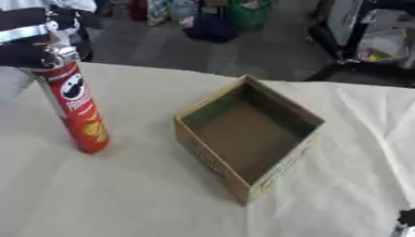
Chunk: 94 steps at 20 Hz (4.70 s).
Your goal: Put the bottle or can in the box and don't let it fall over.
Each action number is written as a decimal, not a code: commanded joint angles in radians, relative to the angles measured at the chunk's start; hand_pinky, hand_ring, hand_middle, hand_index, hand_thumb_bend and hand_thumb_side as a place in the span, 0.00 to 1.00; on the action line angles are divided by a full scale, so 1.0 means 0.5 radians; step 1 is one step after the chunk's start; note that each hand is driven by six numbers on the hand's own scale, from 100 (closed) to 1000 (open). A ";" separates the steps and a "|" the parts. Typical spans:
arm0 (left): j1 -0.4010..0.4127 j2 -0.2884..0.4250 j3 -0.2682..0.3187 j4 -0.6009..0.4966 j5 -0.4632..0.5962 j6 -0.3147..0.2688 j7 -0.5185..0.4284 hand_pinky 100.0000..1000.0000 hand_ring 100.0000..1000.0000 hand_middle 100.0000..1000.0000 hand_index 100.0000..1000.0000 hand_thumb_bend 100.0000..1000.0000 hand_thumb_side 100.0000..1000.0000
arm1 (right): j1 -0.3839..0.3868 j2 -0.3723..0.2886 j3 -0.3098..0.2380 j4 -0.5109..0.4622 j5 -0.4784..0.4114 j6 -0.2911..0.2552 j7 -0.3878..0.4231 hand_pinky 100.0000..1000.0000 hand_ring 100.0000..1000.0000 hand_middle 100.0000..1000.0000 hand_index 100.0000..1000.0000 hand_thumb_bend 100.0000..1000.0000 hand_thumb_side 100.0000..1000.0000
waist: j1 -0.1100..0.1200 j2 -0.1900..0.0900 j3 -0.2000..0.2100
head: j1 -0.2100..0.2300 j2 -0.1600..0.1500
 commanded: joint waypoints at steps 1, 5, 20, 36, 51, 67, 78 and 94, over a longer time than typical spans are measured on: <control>-0.034 0.024 0.014 0.007 -0.047 0.042 0.056 0.98 1.00 1.00 1.00 0.00 1.00 | -0.012 -0.002 0.002 -0.024 0.002 0.005 -0.001 0.30 0.54 0.73 0.95 0.00 0.56 | 0.005 -0.016 0.000 | 0.008 -0.023; -0.034 0.017 0.015 0.027 -0.084 0.120 0.118 0.99 1.00 1.00 1.00 0.00 1.00 | -0.019 0.000 0.000 -0.024 0.000 0.005 -0.001 0.30 0.54 0.73 0.95 0.00 0.56 | 0.005 -0.010 0.000 | 0.010 -0.024; -0.003 -0.001 -0.011 0.046 -0.126 0.175 0.078 0.97 1.00 1.00 1.00 0.00 1.00 | -0.029 0.009 -0.009 -0.024 -0.009 0.004 -0.001 0.30 0.54 0.73 0.95 0.00 0.56 | 0.005 -0.004 -0.009 | 0.019 -0.032; 0.005 -0.010 -0.004 0.078 -0.212 0.146 0.037 0.97 1.00 1.00 1.00 0.00 1.00 | -0.047 0.027 -0.003 -0.024 -0.008 0.006 -0.001 0.30 0.54 0.72 0.95 0.00 0.57 | -0.001 0.028 -0.017 | 0.027 -0.034; 0.023 -0.005 -0.003 0.044 -0.194 0.127 -0.051 0.72 0.86 0.88 0.92 0.00 1.00 | -0.059 0.035 0.000 -0.024 -0.008 0.002 -0.001 0.30 0.54 0.72 0.95 0.00 0.57 | -0.005 0.046 -0.017 | 0.030 -0.026; -0.019 0.008 0.031 -0.013 -0.256 0.025 -0.017 0.94 0.97 0.95 0.93 0.00 1.00 | -0.068 0.041 -0.003 -0.024 -0.015 0.005 -0.001 0.30 0.53 0.72 0.95 0.00 0.57 | -0.001 0.054 -0.005 | 0.027 -0.015; -0.098 0.006 0.062 0.029 -0.097 -0.004 -0.031 0.91 0.96 0.94 0.92 0.00 1.00 | -0.059 0.041 -0.004 -0.024 -0.009 0.012 -0.001 0.30 0.53 0.72 0.95 0.00 0.57 | 0.006 0.049 0.000 | 0.024 -0.008; -0.142 0.063 0.141 -0.009 0.034 0.165 0.002 0.91 0.96 0.95 0.92 0.00 1.00 | -0.055 0.038 -0.009 -0.024 -0.001 0.014 -0.001 0.30 0.53 0.72 0.95 0.00 0.57 | 0.016 0.048 0.016 | 0.025 -0.010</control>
